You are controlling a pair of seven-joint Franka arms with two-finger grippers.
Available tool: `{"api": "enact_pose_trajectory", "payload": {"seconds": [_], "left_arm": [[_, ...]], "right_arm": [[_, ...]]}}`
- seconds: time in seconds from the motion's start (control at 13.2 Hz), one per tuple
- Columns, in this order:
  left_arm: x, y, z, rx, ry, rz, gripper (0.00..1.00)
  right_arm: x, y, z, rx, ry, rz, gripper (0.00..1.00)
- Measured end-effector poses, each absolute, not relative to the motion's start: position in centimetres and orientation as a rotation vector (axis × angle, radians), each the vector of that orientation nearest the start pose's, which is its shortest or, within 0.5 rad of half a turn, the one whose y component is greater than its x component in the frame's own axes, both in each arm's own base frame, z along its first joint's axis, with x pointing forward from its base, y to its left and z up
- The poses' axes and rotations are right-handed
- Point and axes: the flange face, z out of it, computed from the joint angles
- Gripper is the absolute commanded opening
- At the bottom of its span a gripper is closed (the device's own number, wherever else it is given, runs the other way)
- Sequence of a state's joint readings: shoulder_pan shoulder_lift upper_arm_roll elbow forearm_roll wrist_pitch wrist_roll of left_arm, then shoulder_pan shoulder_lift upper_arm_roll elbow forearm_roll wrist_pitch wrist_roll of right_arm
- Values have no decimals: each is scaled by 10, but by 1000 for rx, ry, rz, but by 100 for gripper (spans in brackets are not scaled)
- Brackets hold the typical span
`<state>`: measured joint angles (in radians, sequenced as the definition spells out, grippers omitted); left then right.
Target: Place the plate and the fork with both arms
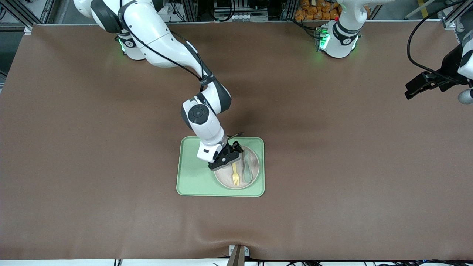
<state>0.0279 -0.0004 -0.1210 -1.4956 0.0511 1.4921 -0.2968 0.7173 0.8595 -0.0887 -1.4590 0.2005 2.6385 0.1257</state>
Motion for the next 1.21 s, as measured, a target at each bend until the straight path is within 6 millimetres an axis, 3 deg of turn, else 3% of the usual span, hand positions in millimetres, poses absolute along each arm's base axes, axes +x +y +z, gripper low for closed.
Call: {"api": "enact_pose_trajectory", "payload": {"seconds": [0.23,0.38,0.53,0.76,0.83,1.06,1.21], "left_arm": [[543,-45,654,-3073,-319,-4,100],[543,-46,652,-3072,-318,3,100],[543,-44,652,-3071,-323,7,100],[543,-40,652,-3070,-332,7,100],[543,-40,652,-3070,-333,7,100],[543,-38,652,-3070,-339,8,100],[543,-37,652,-3069,-341,7,100]], "right_arm": [[598,449,201,-2882,-565,-407,100],[597,450,196,-2878,-567,-414,94],[596,450,191,-2880,-568,-414,78],[595,450,188,-2881,-568,-412,42],[595,450,187,-2881,-568,-413,36],[595,450,186,-2882,-570,-411,34],[595,450,186,-2882,-570,-412,20]]}}
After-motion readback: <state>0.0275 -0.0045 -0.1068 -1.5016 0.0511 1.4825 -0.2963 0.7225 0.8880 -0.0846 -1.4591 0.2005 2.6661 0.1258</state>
